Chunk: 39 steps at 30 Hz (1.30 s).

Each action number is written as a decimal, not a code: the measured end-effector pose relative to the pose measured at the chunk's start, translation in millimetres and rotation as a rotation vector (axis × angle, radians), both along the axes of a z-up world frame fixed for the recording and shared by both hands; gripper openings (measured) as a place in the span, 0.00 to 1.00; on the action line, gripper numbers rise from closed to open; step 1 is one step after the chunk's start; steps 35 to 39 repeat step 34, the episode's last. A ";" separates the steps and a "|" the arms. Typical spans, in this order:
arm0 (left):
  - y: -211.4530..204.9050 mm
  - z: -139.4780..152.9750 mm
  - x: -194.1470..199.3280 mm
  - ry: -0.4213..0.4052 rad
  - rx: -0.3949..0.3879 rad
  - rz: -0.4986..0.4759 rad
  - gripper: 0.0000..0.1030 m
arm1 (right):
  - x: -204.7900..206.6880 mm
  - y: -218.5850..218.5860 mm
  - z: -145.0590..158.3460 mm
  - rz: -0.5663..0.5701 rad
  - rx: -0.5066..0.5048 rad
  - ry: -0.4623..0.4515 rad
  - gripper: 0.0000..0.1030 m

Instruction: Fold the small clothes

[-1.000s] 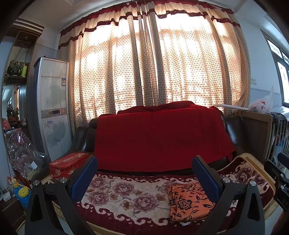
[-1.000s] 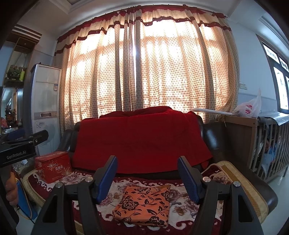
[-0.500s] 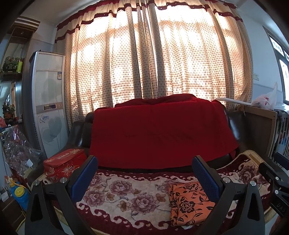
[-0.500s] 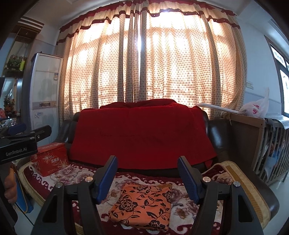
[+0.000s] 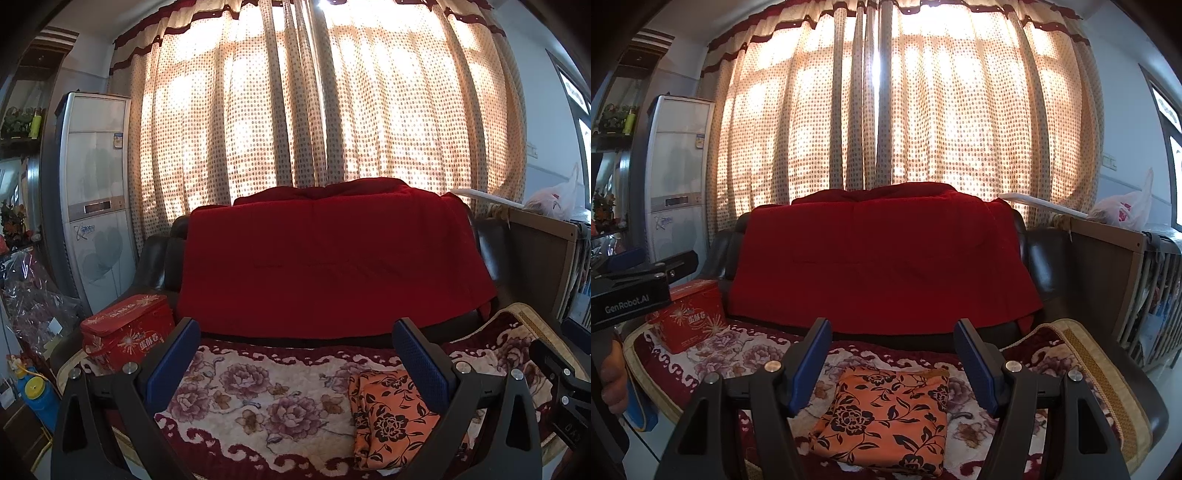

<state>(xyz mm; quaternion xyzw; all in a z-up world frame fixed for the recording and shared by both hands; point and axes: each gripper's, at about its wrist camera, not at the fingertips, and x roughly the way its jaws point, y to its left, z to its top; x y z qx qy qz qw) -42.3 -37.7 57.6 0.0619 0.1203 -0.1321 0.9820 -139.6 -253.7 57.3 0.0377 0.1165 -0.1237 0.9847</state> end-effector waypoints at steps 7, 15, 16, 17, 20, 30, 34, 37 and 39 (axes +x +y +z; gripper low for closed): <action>1.8 -5.2 13.4 0.021 -0.004 0.015 1.00 | 17.4 5.7 1.5 0.018 -0.020 0.014 0.70; 1.1 -14.2 33.2 0.050 -0.003 0.019 1.00 | 38.6 8.6 -5.3 0.032 -0.019 0.041 0.70; 0.9 -15.5 35.9 0.054 -0.003 0.020 1.00 | 41.6 8.6 -6.5 0.034 -0.018 0.045 0.70; 0.6 -17.1 39.5 0.059 -0.001 0.022 1.00 | 45.2 8.6 -8.1 0.035 -0.018 0.050 0.70; -2.1 -23.5 50.0 0.075 0.007 0.024 1.00 | 55.6 9.8 -13.1 0.039 -0.018 0.065 0.70; -12.4 -41.0 76.4 0.096 0.031 0.019 1.00 | 84.7 7.1 -26.9 0.040 -0.005 0.097 0.70; -13.0 -54.2 96.1 0.136 0.000 -0.017 1.00 | 100.4 -8.8 -42.1 0.027 0.043 0.121 0.70; -13.0 -54.2 96.1 0.136 0.000 -0.017 1.00 | 100.4 -8.8 -42.1 0.027 0.043 0.121 0.70; -13.0 -54.2 96.1 0.136 0.000 -0.017 1.00 | 100.4 -8.8 -42.1 0.027 0.043 0.121 0.70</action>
